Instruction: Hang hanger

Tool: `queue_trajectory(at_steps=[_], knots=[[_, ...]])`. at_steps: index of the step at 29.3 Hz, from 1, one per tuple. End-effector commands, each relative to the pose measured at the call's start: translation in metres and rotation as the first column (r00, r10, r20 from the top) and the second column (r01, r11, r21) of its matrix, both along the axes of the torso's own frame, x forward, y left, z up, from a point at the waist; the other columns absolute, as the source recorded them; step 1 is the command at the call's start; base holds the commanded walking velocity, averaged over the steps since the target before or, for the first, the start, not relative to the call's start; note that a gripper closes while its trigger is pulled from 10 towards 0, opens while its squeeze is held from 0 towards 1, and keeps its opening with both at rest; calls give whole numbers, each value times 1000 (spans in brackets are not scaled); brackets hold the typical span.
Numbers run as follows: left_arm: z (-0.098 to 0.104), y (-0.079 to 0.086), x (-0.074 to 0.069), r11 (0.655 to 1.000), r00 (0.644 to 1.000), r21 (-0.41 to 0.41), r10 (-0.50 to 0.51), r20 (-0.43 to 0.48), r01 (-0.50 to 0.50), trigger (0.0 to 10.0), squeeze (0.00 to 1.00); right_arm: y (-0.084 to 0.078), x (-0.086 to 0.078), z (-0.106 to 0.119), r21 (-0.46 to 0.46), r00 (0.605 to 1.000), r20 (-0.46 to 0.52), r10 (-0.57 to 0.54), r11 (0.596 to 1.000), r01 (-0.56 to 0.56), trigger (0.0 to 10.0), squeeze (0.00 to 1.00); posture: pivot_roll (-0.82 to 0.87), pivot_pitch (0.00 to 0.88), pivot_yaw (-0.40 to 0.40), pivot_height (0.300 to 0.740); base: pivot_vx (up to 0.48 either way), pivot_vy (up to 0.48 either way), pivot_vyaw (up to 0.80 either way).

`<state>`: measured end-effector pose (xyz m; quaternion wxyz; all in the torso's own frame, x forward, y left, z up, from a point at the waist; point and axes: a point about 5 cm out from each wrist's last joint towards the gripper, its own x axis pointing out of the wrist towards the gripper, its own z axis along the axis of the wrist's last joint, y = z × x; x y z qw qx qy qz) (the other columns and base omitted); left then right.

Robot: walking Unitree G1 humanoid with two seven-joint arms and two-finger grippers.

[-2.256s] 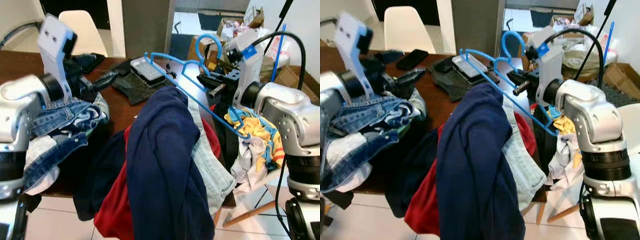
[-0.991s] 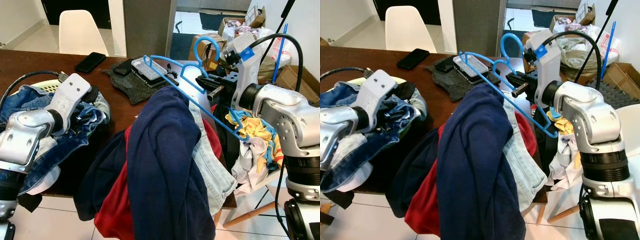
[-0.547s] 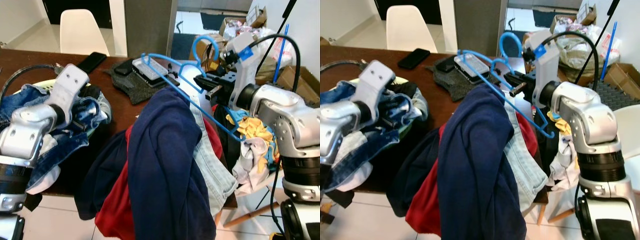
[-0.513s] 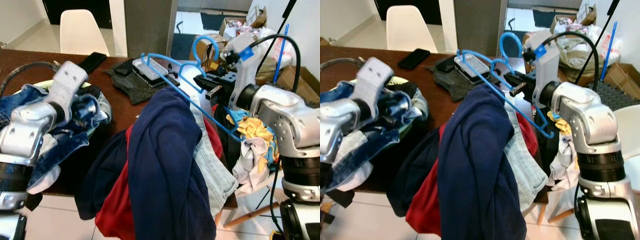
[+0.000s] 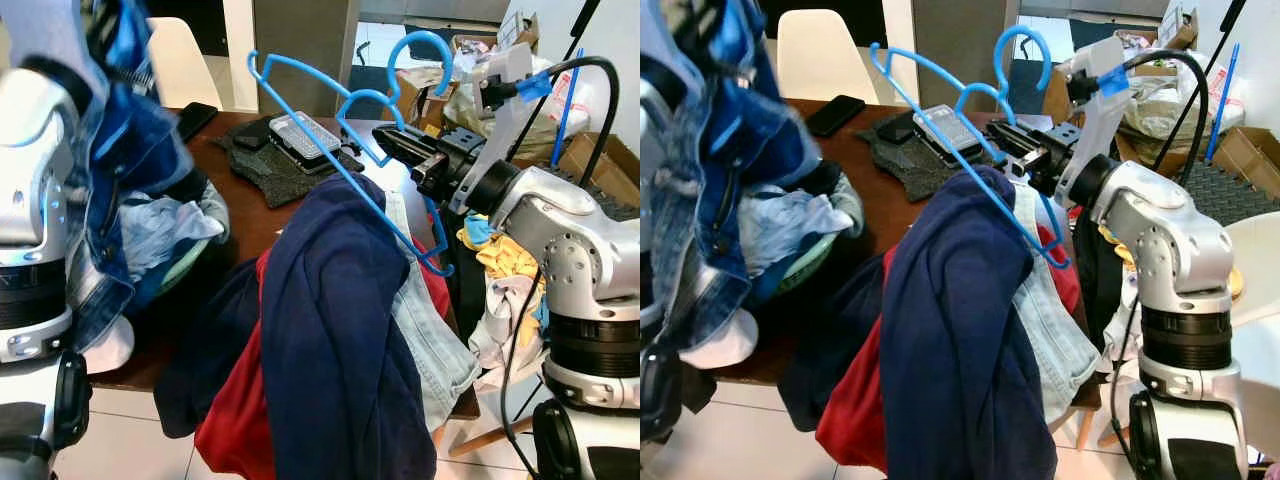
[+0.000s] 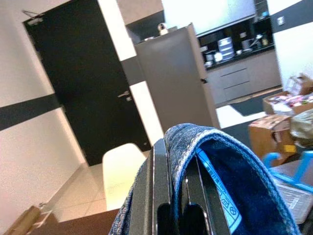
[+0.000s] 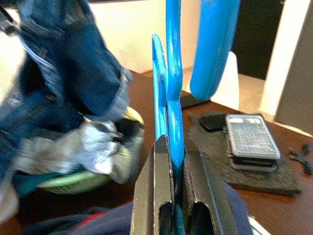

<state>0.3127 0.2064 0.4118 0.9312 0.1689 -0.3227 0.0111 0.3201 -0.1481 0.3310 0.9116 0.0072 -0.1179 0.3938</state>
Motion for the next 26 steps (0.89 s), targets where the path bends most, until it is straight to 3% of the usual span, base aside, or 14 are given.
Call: queue_trajectory(at_steps=[1, 13, 21, 22, 23, 26], knots=[[4, -6, -3, 1000, 999, -2, -5, 36, 5, 10000, 0, 0, -7, 5, 41, 998, 39, 44, 998, -45, 10000, 0, 114, 138, -9, 740, -311, 0, 0], [6, -15, -2, 1000, 998, -9, -27, 53, 28, 10000, 0, 4, -17, 5, 108, 991, 67, 118, 986, -125, 10000, 0, 120, 139, -4, 740, -311, 0, 0], [34, -2, -11, 999, 986, 14, 31, 162, -34, 10000, 0, 5, -24, 9, 173, 982, 97, 164, 968, -179, 10000, 0, 126, 139, -7, 740, -311, 0, 0], [34, -2, -11, 999, 986, 14, 31, 162, -34, 10000, 0, 5, -24, 9, 173, 982, 97, 164, 968, -179, 10000, 0, 126, 139, -7, 740, -311, 0, 0], [48, -3, -17, 999, 977, 17, 27, 212, -31, 10000, 0, 6, -25, 10, 182, 978, 108, 178, 964, -196, 10000, 0, 126, 139, -7, 740, -322, 0, 0], [51, -5, -19, 1000, 975, 20, 16, 223, -21, 10000, 0, 6, -25, 10, 184, 978, 110, 179, 963, -197, 10000, 0, 126, 139, -7, 740, -322, 0, 0]])
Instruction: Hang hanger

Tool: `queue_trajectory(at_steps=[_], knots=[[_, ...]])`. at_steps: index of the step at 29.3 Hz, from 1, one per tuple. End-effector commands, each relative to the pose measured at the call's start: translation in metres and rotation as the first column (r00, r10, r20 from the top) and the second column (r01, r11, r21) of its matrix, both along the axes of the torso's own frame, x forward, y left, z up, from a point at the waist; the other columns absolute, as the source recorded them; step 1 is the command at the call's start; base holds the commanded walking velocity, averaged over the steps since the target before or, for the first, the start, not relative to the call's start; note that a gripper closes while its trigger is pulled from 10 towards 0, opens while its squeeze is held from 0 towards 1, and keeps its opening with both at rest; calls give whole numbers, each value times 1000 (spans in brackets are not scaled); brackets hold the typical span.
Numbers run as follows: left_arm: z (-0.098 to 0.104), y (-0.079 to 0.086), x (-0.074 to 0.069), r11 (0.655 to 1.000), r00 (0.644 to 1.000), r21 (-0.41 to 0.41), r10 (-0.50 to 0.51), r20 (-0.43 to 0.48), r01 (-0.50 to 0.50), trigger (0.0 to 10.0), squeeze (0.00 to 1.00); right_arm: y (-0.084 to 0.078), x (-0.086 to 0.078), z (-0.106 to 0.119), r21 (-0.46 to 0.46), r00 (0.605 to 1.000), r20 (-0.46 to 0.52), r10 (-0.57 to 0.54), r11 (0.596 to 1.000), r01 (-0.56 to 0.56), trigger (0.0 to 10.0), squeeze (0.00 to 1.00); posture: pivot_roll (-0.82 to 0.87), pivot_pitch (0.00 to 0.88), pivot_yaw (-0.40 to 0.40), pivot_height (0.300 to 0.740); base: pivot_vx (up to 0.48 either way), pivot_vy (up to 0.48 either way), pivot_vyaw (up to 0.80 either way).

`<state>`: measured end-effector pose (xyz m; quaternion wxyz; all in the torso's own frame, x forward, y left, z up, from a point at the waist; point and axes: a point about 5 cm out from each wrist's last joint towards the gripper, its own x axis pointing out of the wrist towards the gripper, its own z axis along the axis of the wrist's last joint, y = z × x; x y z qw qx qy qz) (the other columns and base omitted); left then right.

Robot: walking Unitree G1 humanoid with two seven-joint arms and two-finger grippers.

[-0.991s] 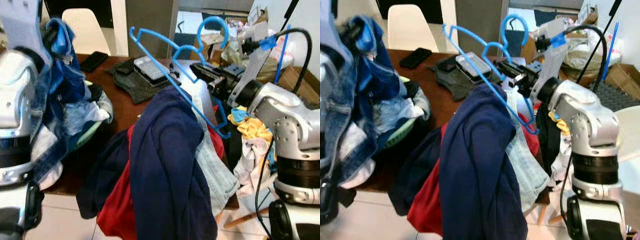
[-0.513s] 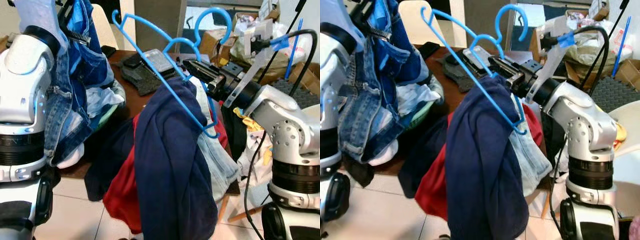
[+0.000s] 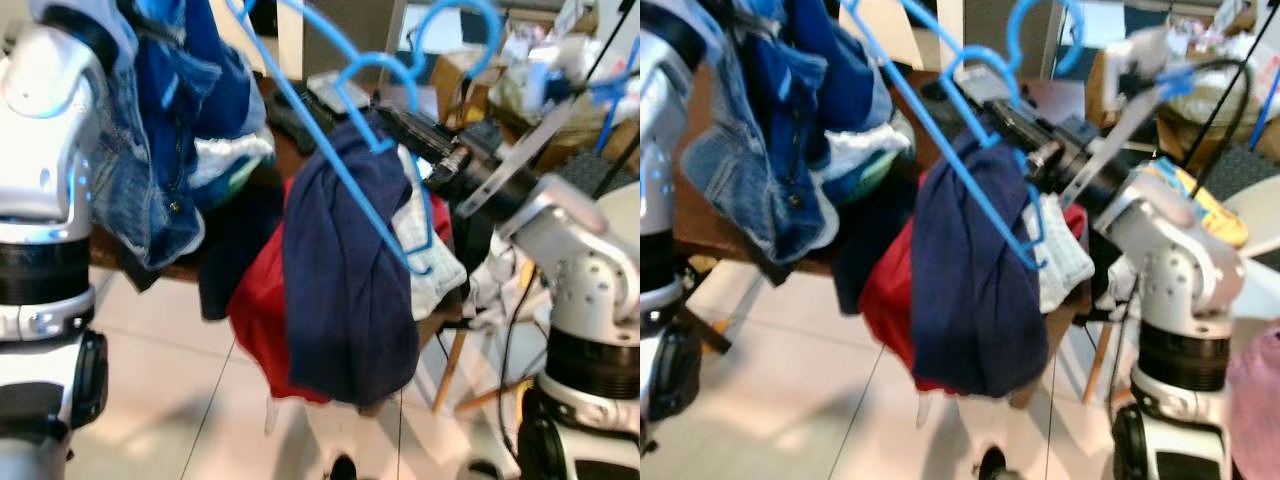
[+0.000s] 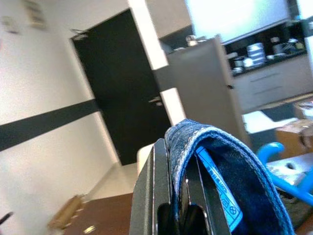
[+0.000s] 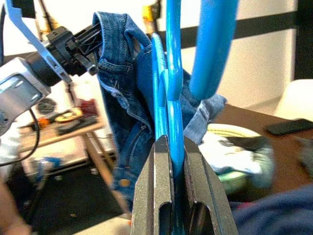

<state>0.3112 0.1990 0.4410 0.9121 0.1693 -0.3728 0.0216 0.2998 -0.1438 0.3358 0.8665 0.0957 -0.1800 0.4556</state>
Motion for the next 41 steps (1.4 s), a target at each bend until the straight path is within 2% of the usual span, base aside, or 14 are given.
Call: queue_trajectory(at_steps=[1, 5, 16, 24, 26, 28, 29, 30, 31, 32, 34, 38, 39, 41], knots=[[21, 2, -17, 1000, 993, 19, 16, 115, -18, 10000, 0, 2, -5, 6, 1, 999, 39, 19, 1000, -19, 10000, 0, 126, 139, -7, 740, -322, 0, 0], [12, -15, -13, 999, 995, 15, -48, 90, 47, 10000, 0, 0, -3, 1, -11, 1000, 25, -8, 1000, 8, 10000, 0, 121, 134, -2, 740, -321, 0, 0], [12, -28, -11, 996, 991, 10, -93, 100, 92, 10000, 0, -4, -1, -6, -27, 999, 7, -37, 999, 37, 10000, 0, 116, 126, 4, 740, -319, 0, 0], [-4, -42, -1, 988, 987, -3, -157, 42, 157, 10000, 0, -7, 0, -15, -66, 998, -6, -65, 996, 65, 10000, 0, 109, 122, 9, 740, -318, 0, 0], [-16, -46, 4, 985, 985, -7, -174, 1, 174, 10000, 0, -11, 1, -18, -89, 996, -13, -84, 993, 82, 10000, 0, 103, 121, 9, 740, -315, 0, 0], [-46, -53, 18, 981, 975, -5, -195, -106, 195, 10000, 0, -20, 1, -25, -139, 992, -25, -126, 983, 121, 10000, 0, 98, 121, 9, 740, -309, 0, -725], [-46, -53, 18, 981, 975, -5, -195, -106, 195, 10000, 0, -20, 1, -25, -139, 992, -25, -126, 983, 121, 10000, 0, 98, 121, 9, 740, -307, 0, -781], [-60, -55, 23, 980, 968, 4, -196, -157, 199, 10000, 0, -24, 1, -28, -160, 989, -30, -142, 978, 136, 10000, 0, 98, 121, 9, 740, -300, 0, -781], [-60, -55, 23, 980, 968, 4, -196, -157, 199, 10000, 0, -24, 1, -28, -160, 989, -30, -142, 978, 136, 10000, 0, 98, 121, 9, 740, -300, 0, -781], [-73, -55, 28, 980, 960, 6, -195, -200, 200, 10000, 0, -28, 1, -31, -181, 986, -38, -159, 972, 150, 10000, 0, 88, 129, 8, 740, -285, 0, -781], [-73, -55, 28, 980, 960, 6, -195, -200, 200, 10000, 0, -28, 1, -31, -181, 986, -38, -159, 972, 150, 10000, 0, 88, 129, 8, 740, -285, 0, -781], [-139, -47, 42, 983, 903, 5, -165, -398, 182, 10000, 0, -53, 1, -57, -358, 949, -92, -303, 899, 252, 10000, 0, 78, 139, 5, 740, -258, 0, -781], [-148, -46, 42, 984, 894, 13, -156, -420, 178, 10000, 0, -59, 1, -62, -391, 937, -101, -335, 879, 272, 10000, 0, 77, 140, 4, 740, -240, 0, -781], [-149, -46, 42, 984, 894, 15, -155, -421, 177, 10000, 0, -60, 1, -63, -396, 935, -102, -340, 876, 276, 10000, 0, 77, 140, 4, 740, -240, 0, -781]])
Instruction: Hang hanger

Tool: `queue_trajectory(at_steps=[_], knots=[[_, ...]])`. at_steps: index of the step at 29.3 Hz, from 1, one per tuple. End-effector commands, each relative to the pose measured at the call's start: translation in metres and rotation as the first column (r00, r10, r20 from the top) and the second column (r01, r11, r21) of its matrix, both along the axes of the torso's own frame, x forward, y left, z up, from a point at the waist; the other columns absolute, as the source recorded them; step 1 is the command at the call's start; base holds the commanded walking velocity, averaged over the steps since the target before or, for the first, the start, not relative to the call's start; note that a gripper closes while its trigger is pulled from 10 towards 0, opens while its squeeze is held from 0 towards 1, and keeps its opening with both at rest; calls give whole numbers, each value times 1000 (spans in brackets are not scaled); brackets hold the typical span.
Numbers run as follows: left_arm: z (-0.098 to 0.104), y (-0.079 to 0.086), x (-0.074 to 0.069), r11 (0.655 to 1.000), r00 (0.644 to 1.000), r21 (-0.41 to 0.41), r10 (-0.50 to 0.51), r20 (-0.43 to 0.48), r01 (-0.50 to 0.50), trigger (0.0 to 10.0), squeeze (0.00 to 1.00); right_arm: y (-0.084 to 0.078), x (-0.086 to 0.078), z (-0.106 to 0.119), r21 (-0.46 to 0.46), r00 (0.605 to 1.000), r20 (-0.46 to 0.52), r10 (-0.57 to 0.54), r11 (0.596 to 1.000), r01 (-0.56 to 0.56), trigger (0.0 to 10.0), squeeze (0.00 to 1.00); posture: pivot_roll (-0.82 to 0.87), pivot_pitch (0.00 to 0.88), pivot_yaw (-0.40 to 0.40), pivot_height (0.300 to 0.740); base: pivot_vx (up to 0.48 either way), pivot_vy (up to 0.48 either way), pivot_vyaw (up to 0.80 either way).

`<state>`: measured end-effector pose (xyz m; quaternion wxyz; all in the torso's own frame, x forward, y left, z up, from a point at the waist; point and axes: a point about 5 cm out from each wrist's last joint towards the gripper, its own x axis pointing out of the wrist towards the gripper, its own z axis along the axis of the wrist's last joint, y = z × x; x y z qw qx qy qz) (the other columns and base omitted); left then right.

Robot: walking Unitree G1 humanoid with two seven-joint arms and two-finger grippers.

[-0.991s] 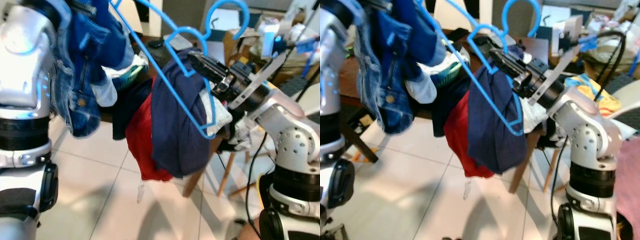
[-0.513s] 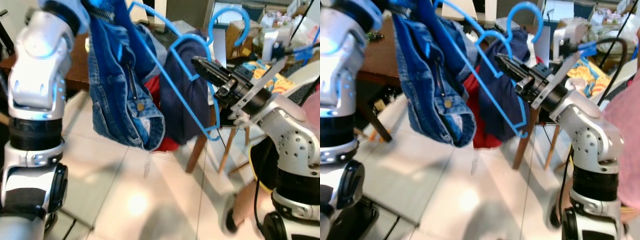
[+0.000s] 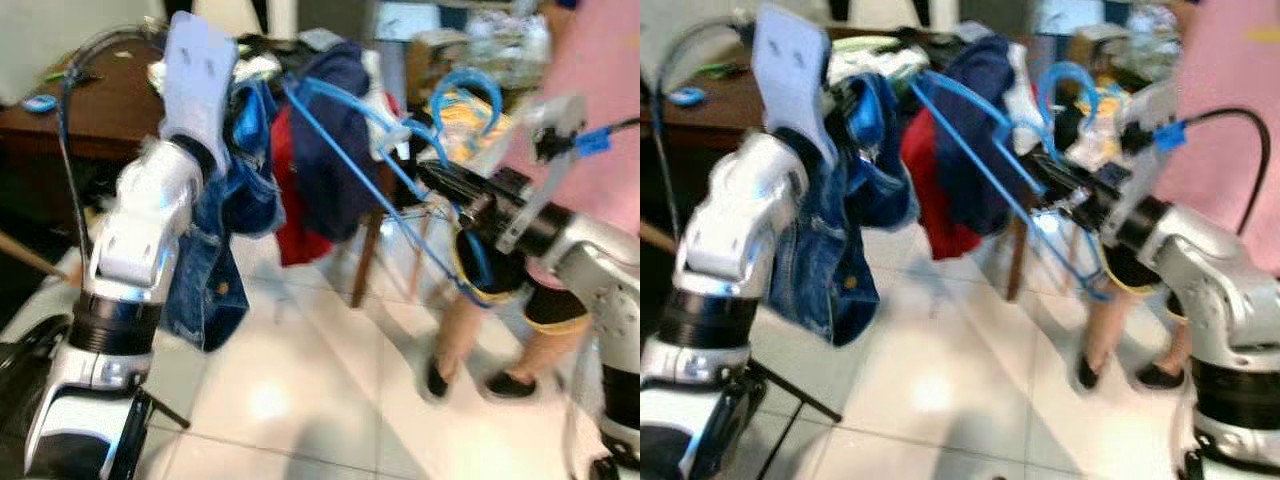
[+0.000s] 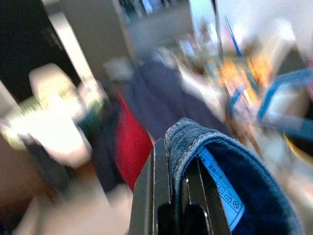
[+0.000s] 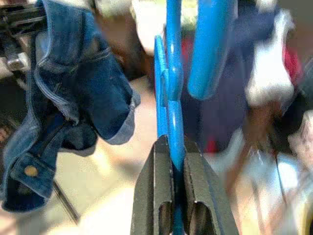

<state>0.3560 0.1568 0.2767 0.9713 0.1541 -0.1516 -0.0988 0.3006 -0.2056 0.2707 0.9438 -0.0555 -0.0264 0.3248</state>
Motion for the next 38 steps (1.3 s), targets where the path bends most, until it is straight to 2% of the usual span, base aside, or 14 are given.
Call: queue_trajectory(at_steps=[1, 8, 11, 12, 14, 16, 19, 28, 31, 32, 35, 36, 38], knots=[[12, -4, -3, 1000, 998, 17, -20, 54, 19, 10000, 0, -1, 0, -1, -40, 1000, -4, -11, 999, 10, 10000, 0, 73, 142, 2, 740, 0, 0, -781], [7, -6, -4, 999, 999, 25, -31, 45, 30, 10000, 0, -8, 0, -8, -83, 998, -31, -48, 995, 46, 10000, 0, 68, 143, -1, 740, 0, 0, -781], [-4, -9, -5, 998, 998, 33, -57, 13, 56, 10000, 0, -11, 1, -18, -113, 993, -71, -92, 990, 83, 10000, 0, 60, 143, -5, 740, 0, 0, -781], [-13, -9, -5, 997, 998, 32, -64, -14, 64, 10000, 0, -12, -1, -24, -126, 990, -94, -106, 988, 94, 10000, 0, 58, 144, -6, 740, 0, 0, -788], [-13, -9, -5, 997, 998, 32, -64, -14, 64, 10000, 0, -12, -1, -24, -126, 990, -94, -106, 988, 94, 10000, 0, 58, 144, -6, 740, 0, 0, -788], [-28, -7, -7, 997, 997, 41, -61, -55, 64, 10000, 0, -13, -4, -36, -140, 982, -135, -134, 983, 115, 10000, 0, 52, 147, -11, 740, 0, 0, -781], [-36, -7, -8, 997, 996, 41, -57, -72, 61, 10000, 0, -15, -8, -44, -154, 976, -158, -151, 980, 126, 10000, 0, 49, 148, -10, 740, 0, 0, -781], [-35, -11, -7, 997, 995, 37, -68, -72, 71, 10000, 0, -20, -13, -49, -169, 969, -177, -174, 975, 145, 10000, 0, 32, 148, -13, 740, 0, 0, -783], [-46, -12, -9, 997, 993, 31, -71, -97, 74, 10000, 0, -8, -15, -55, -86, 962, -197, -188, 981, 174, 10000, 0, 20, 150, -19, 740, 0, 0, -783], [-46, -12, -9, 997, 993, 31, -71, -97, 74, 10000, 0, -8, -15, -55, -86, 962, -197, -188, 981, 174, 10000, 0, 20, 150, -19, 740, 0, 0, -788], [-69, -9, -17, 999, 985, -32, -43, -167, 38, 10000, 0, 13, -26, -75, 18, 955, -230, -185, 981, 195, 10000, 0, 18, 154, -31, 740, 0, 0, -788], [-69, -9, -17, 999, 985, -32, -43, -167, 38, 10000, 0, 13, -26, -75, 18, 955, -230, -185, 981, 195, 10000, 0, 18, 154, -31, 740, 0, 0, -788], [-83, -9, -25, 998, 977, -44, -44, -208, 36, 10000, 0, 21, -33, -82, 111, 951, -238, -198, 967, 229, 10000, 0, 17, 156, -30, 740, 0, 0, -788]])
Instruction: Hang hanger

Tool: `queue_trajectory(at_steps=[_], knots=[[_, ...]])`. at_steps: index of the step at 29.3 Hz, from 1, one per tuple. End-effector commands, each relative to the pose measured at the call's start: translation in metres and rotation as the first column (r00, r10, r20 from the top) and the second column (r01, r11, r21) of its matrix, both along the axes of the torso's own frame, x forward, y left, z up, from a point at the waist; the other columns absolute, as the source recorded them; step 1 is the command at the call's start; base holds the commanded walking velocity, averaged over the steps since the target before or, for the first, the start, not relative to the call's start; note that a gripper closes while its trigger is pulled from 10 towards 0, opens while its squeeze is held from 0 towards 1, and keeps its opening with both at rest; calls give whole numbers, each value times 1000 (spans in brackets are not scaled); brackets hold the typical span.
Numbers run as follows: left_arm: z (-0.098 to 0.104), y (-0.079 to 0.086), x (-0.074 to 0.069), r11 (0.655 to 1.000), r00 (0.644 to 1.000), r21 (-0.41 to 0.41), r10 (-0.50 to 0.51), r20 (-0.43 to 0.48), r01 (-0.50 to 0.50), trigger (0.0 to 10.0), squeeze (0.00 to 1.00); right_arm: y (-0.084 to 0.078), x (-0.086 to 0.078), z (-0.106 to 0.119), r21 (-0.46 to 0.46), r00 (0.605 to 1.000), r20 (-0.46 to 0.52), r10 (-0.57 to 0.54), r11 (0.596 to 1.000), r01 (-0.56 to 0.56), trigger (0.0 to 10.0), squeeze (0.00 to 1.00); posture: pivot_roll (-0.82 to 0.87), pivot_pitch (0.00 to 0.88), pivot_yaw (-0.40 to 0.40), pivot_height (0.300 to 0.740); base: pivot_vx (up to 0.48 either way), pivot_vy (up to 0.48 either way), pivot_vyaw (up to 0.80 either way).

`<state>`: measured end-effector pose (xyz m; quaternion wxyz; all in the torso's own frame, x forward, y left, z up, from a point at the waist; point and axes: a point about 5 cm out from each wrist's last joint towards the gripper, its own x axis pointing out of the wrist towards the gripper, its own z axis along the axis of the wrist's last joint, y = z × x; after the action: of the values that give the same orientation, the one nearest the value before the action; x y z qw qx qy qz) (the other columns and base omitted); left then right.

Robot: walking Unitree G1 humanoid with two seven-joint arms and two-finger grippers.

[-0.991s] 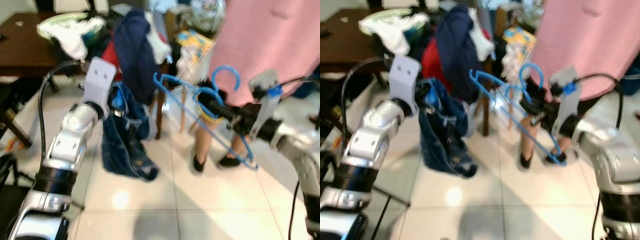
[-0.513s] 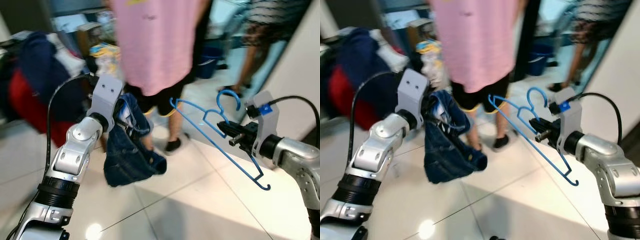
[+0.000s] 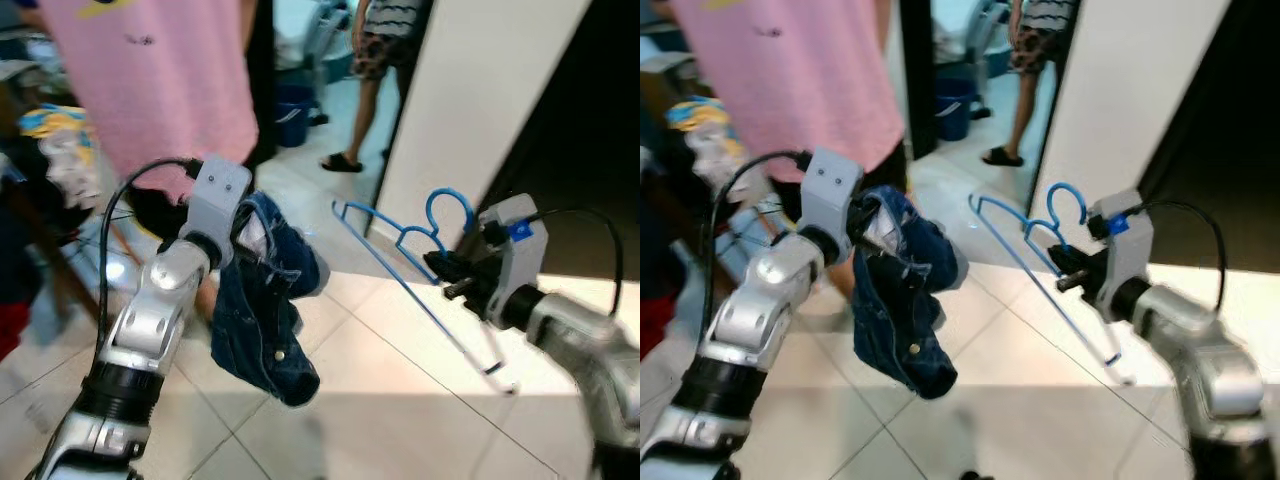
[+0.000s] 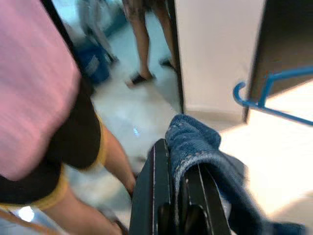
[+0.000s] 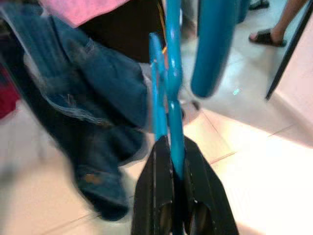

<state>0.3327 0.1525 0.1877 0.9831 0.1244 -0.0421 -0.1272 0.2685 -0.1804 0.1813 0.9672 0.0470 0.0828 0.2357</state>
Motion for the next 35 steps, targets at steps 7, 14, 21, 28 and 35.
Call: queue_trajectory(at_steps=[7, 14, 21, 28, 35], knots=[[-29, -1, -32, 1000, 998, -28, -13, -55, 12, 10000, 0, -14, -17, -9, 58, 969, 56, -240, 970, 237, 10000, 0, 4, 155, -30, 740, 0, 0, -788], [-59, -6, -60, 993, 994, -118, 5, -112, -18, 10000, 0, -39, -39, -27, 69, 886, 13, -463, 885, 461, 10000, 0, 3, 158, -36, 740, 0, 0, -788], [-63, 3, -60, 988, 989, -145, 39, -145, -61, 10000, 0, -39, -44, -29, 93, 878, 1, -478, 874, 476, 10000, 0, 1, 157, -21, 740, 0, 0, -788], [-62, 6, -61, 987, 988, -147, 45, -151, -68, 10000, 0, -41, -46, -30, 126, 868, -7, -496, 861, 493, 10000, 0, 3, 167, -18, 740, 0, 0, -788], [-61, 4, -59, 988, 988, -144, 43, -146, -64, 10000, 0, -39, -44, -29, 134, 876, -5, -483, 867, 479, 10000, 0, 4, 169, -20, 740, 0, 0, -788]])
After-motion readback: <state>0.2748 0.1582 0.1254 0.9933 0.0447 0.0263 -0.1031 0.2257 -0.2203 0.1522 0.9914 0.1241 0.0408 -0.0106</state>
